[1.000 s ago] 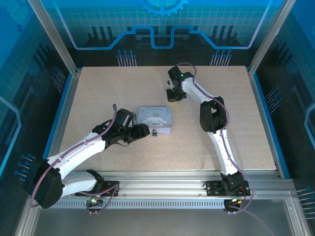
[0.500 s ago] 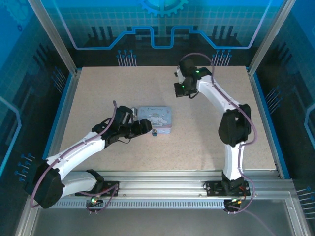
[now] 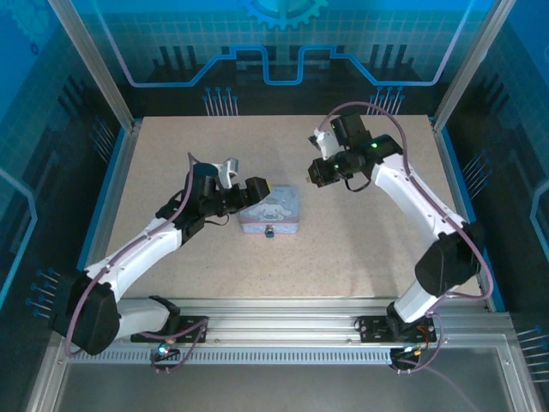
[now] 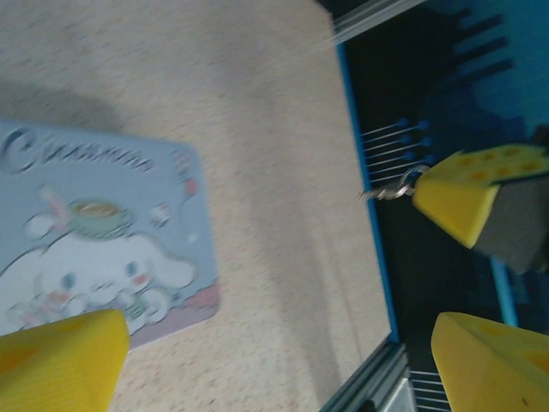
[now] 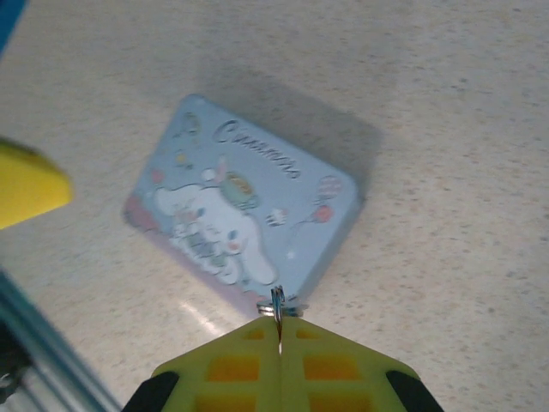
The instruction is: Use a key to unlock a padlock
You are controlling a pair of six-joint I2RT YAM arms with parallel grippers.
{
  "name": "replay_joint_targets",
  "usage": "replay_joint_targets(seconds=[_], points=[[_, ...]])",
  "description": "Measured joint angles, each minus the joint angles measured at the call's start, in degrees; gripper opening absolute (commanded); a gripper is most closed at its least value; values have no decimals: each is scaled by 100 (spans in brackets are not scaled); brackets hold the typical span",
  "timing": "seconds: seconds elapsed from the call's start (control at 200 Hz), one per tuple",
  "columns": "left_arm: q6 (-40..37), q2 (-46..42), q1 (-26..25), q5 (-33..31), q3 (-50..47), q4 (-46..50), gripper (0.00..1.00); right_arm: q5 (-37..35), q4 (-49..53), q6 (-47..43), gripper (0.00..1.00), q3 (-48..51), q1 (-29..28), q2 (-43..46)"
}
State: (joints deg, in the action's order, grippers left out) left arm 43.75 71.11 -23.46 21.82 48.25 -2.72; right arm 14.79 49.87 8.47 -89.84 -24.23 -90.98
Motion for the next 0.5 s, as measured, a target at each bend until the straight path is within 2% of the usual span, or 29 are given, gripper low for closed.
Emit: replay_joint_targets(seconds=[0.25, 0.5], points=[[-15, 304, 11, 713, 42, -1196, 93, 1123, -188, 7, 0, 544, -81, 658], [385, 678, -17, 1436, 35, -2568, 84, 1919, -407, 118, 0, 780, -96, 988]])
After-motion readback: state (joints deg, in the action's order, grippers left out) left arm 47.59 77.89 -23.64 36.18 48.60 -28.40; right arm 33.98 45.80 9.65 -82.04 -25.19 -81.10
